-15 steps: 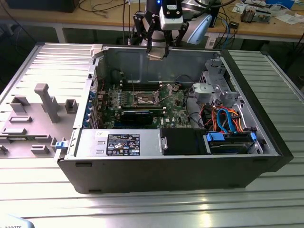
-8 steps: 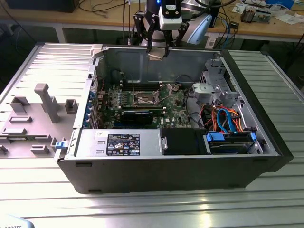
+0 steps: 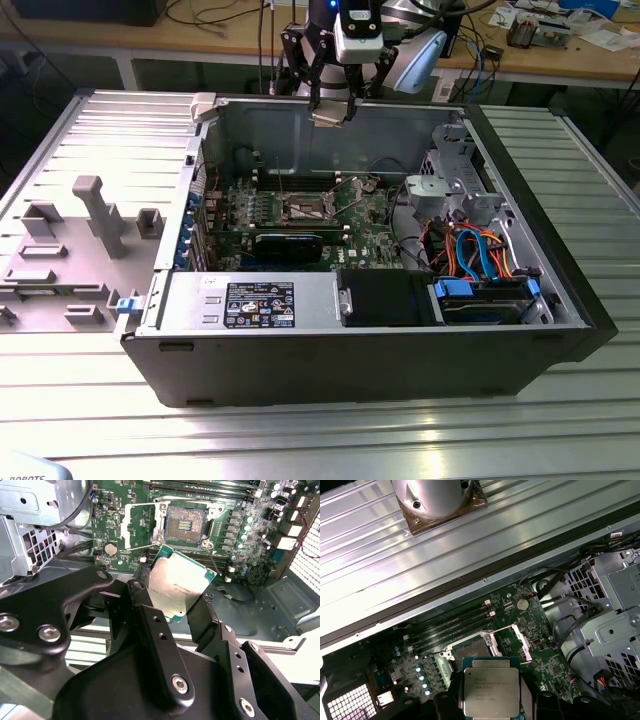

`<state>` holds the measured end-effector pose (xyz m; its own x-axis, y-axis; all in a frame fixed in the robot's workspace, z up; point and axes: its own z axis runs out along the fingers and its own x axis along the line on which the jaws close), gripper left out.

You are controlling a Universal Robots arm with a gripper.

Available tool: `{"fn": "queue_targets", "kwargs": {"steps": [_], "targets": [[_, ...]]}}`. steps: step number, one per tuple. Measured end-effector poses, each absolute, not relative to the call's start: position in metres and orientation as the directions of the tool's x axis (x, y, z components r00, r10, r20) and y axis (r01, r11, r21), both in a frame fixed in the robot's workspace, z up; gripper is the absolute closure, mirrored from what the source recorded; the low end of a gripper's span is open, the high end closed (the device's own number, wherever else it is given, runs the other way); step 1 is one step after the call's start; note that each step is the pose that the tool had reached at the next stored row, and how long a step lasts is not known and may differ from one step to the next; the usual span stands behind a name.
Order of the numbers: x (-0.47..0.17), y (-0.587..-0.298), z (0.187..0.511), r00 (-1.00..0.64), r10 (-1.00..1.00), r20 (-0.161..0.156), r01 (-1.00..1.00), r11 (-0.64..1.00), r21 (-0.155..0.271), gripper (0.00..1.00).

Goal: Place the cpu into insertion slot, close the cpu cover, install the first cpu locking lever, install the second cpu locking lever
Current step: 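Place the cpu into insertion slot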

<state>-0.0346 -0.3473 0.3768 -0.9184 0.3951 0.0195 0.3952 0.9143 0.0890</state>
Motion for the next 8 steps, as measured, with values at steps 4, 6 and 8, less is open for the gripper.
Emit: {"fn": "queue_targets", "kwargs": {"steps": [4, 6, 8], "targets": [[-0.0346, -0.3473, 0.3768, -0.918, 0.395, 0.019, 0.395, 0.914, 0.089, 0.46], [-0.0347, -0.3473, 0.3767, -0.917, 0.398, 0.019, 0.398, 0.913, 0.089, 0.46], [-0.0347, -0.3473, 0.3767, -0.913, 0.408, 0.019, 0.408, 0.909, 0.089, 0.46]]}}
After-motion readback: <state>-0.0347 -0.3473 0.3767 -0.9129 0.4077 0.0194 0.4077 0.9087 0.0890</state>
